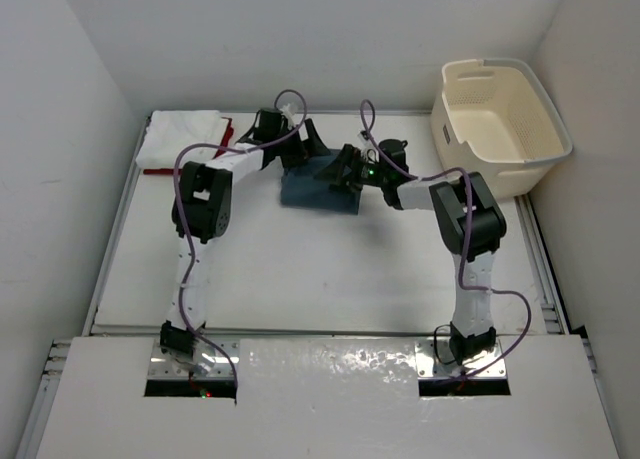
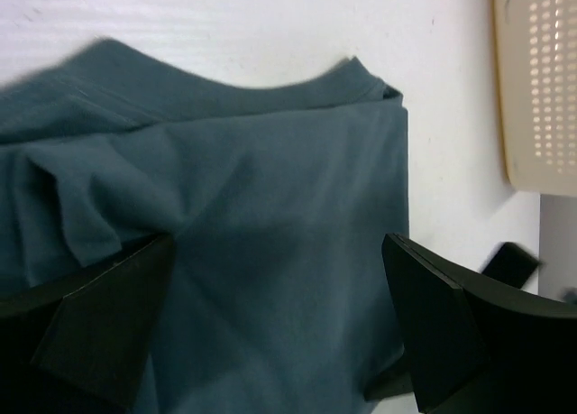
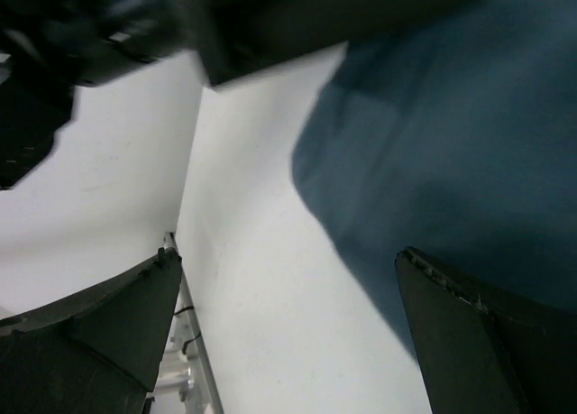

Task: Fold and stack the t-shirts
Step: Put the neatly folded tshirt into the corner of the board with the left arm

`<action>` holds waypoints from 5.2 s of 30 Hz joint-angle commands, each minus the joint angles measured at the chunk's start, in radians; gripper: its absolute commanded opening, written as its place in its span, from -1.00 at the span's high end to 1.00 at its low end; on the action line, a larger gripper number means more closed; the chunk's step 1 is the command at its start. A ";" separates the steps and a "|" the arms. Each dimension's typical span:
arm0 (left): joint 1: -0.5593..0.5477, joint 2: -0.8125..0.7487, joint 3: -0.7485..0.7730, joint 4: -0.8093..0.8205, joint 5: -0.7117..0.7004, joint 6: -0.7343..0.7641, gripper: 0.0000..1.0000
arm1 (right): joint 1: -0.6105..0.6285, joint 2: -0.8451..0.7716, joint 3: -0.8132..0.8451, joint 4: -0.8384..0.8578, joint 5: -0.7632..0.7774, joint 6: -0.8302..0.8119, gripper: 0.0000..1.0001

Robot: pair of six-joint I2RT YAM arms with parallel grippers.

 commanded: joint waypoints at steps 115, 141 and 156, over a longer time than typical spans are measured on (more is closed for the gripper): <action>0.254 -0.429 0.125 -0.391 -0.526 0.960 1.00 | -0.078 -0.582 -0.228 -0.497 0.287 -0.616 -0.98; 0.481 -0.274 0.322 -0.427 -0.479 0.901 1.00 | -0.076 -0.527 -0.166 -0.529 0.278 -0.605 -0.98; 0.566 -0.079 0.404 -0.467 -0.566 0.827 -0.99 | -0.075 -0.468 -0.094 -0.585 0.275 -0.597 -0.98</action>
